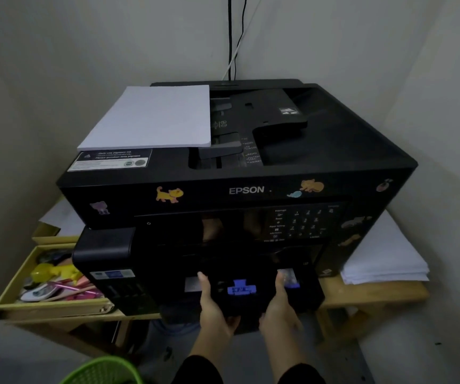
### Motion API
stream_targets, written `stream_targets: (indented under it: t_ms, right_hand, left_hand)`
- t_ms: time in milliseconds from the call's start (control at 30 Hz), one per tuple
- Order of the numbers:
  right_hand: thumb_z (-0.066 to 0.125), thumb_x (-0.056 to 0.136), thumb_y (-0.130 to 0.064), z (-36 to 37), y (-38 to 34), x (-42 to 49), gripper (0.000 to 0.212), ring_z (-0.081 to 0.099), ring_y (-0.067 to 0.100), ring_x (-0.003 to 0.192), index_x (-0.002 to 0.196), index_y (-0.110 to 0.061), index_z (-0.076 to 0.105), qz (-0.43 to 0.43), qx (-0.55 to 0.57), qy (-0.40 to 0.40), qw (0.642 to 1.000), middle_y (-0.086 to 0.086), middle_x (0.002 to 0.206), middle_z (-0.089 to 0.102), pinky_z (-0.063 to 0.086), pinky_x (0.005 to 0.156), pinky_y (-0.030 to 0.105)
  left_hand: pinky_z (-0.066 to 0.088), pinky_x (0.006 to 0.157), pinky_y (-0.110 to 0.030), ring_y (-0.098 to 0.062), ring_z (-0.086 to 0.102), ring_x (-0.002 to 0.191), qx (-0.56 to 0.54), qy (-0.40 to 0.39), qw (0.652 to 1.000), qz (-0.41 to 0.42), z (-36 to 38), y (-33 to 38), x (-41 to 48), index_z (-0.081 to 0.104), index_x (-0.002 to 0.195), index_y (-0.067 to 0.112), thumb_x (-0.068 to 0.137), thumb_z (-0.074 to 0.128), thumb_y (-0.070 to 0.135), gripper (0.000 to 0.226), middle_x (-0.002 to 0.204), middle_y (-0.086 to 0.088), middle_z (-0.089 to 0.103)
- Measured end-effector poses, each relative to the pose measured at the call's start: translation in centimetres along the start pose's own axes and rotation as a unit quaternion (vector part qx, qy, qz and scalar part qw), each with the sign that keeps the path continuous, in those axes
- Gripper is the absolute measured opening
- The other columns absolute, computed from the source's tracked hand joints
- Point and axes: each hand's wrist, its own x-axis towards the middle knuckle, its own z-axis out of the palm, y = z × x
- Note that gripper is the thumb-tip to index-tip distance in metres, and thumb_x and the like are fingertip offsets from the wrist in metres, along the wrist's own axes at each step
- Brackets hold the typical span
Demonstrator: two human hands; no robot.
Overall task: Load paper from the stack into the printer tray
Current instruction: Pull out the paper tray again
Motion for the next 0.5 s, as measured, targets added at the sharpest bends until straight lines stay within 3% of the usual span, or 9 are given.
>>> stream_targets:
  t_ms: [67, 133, 167, 233, 300, 400, 500]
  right_hand:
    - [0.076, 0.068, -0.053, -0.4, -0.1, 0.2, 0.097, 0.055, 0.045, 0.111, 0.14, -0.017, 0.021, -0.008, -0.006, 0.021, 1.0, 0.025, 0.133, 0.044, 0.052, 0.09, 0.055]
    - [0.069, 0.08, -0.044, -0.5, -0.2, 0.0, 0.083, 0.054, 0.046, 0.111, 0.141, -0.018, 0.018, -0.035, -0.034, 0.026, 0.998, 0.027, 0.135, 0.042, 0.051, 0.091, 0.055]
    - [0.067, 0.083, -0.04, -0.5, -0.3, -0.3, 0.082, 0.05, 0.047, 0.115, 0.143, -0.017, 0.015, -0.06, -0.076, 0.039, 0.995, 0.027, 0.138, 0.037, 0.048, 0.094, 0.055]
    - [0.066, 0.082, -0.04, -0.3, 0.1, -0.9, 0.091, 0.038, 0.046, 0.125, 0.147, -0.013, 0.009, -0.144, -0.204, 0.08, 0.965, 0.025, 0.146, 0.023, 0.042, 0.101, 0.054]
    - [0.067, 0.081, -0.042, -0.3, 1.0, -1.4, 0.099, 0.028, 0.044, 0.133, 0.149, -0.006, 0.004, -0.255, -0.317, 0.1, 0.908, 0.024, 0.151, 0.013, 0.033, 0.107, 0.053]
    - [0.063, 0.085, -0.04, -1.0, 2.4, -1.3, 0.088, 0.019, 0.041, 0.14, 0.15, -0.007, 0.014, -0.418, -0.441, 0.102, 0.787, 0.024, 0.154, 0.011, 0.021, 0.115, 0.05]
    - [0.042, 0.095, -0.045, -1.8, 2.3, -1.0, 0.062, 0.012, 0.033, 0.145, 0.146, -0.009, 0.033, -0.49, -0.575, 0.056, 0.653, 0.016, 0.156, 0.018, 0.007, 0.119, 0.049]
  left_hand:
    - [0.05, 0.082, -0.039, -0.029, 0.061, 0.09, 0.01, 0.026, 1.0, 0.006, 0.1, -0.3, -0.9, 0.056, 0.109, 0.008, 0.066, 0.056, 0.079, 0.083, 0.11, -0.013, 0.062]
    - [0.052, 0.086, -0.043, -0.035, 0.059, 0.099, 0.094, 0.133, 0.987, 0.007, 0.0, -0.6, -0.6, 0.049, 0.119, 0.003, 0.046, 0.074, 0.076, 0.106, 0.12, -0.018, 0.056]
    - [0.047, 0.094, -0.045, -0.038, 0.052, 0.113, 0.163, 0.203, 0.965, 0.017, 0.1, -0.4, -0.9, 0.039, 0.13, 0.001, 0.047, 0.079, 0.068, 0.114, 0.132, -0.021, 0.046]
    - [0.022, 0.113, -0.045, -0.038, 0.023, 0.139, 0.31, 0.325, 0.886, 0.113, 0.3, -0.7, -1.7, 0.01, 0.149, 0.002, 0.064, 0.076, 0.056, 0.121, 0.152, -0.023, 0.017]
    - [0.004, 0.119, -0.045, -0.037, -0.001, 0.146, 0.463, 0.331, 0.798, 0.197, 0.0, -1.0, -2.7, -0.01, 0.151, 0.005, 0.077, 0.063, 0.06, 0.117, 0.157, -0.02, -0.006]
    - [-0.002, 0.119, -0.048, -0.035, -0.009, 0.147, 0.622, 0.291, 0.681, 0.254, -1.2, -1.6, -1.6, -0.01, 0.152, 0.009, 0.087, 0.04, 0.064, 0.098, 0.159, -0.013, -0.008]
    - [-0.005, 0.119, -0.048, -0.026, -0.007, 0.149, 0.705, 0.207, 0.62, 0.275, -1.5, -1.3, -0.9, 0.0, 0.152, 0.009, 0.093, 0.024, 0.063, 0.084, 0.161, -0.007, 0.0]
